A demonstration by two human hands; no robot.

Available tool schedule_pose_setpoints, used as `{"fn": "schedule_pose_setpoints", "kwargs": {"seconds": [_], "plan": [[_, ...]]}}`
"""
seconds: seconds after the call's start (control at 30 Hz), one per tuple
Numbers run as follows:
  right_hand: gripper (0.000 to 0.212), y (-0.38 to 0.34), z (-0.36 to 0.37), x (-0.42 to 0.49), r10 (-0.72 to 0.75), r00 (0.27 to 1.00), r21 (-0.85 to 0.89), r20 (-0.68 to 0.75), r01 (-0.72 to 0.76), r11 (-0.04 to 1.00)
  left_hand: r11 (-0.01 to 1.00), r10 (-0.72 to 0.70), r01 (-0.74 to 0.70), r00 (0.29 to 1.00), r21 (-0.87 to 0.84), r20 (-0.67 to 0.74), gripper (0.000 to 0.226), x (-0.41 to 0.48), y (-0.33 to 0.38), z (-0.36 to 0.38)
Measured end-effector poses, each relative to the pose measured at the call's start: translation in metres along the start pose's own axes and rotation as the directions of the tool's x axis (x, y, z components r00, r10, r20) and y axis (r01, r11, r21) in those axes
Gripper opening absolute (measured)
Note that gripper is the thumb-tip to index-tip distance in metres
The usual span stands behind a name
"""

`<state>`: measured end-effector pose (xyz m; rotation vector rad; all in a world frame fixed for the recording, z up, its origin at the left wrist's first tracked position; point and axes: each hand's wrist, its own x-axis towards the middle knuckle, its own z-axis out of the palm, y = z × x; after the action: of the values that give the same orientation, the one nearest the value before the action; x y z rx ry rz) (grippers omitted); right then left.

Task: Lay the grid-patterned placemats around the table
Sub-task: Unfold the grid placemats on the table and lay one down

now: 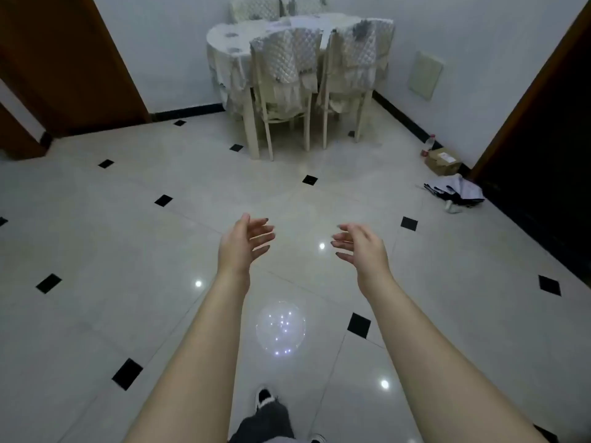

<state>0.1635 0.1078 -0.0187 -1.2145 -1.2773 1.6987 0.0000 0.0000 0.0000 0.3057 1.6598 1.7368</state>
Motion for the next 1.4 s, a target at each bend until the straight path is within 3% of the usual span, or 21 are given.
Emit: {"fn": "schedule_pose_setpoints", "kwargs": {"seconds": [0.37,0.67,0.97,1.4], "plan": [[0.018,-0.001,0.017,0.06,-0.033,0.999,0.008,-0.021,0.033,0.999,1.0,-0.014,0.014,1.0,0.005,-0.021,0.041,0.061,0.002,0.005],[0.018,-0.007,0.072,0.157,-0.011,1.0,-0.012,-0.019,0.011,1.0,0.997,-0.076,0.076,0.996,-0.005,-0.038,0.039,0.172,0.009,0.002],[0.018,-0.039,0.129,0.247,-0.016,0.999,0.032,-0.049,0.018,0.999,0.997,-0.043,0.042,0.999,0.064,0.01,0.037,0.284,0.052,0.014],[0.02,-0.07,0.142,0.391,0.003,0.997,0.048,-0.08,0.001,0.999,0.996,-0.023,0.02,0.999,0.09,0.029,0.037,0.411,0.075,0.073]]}}
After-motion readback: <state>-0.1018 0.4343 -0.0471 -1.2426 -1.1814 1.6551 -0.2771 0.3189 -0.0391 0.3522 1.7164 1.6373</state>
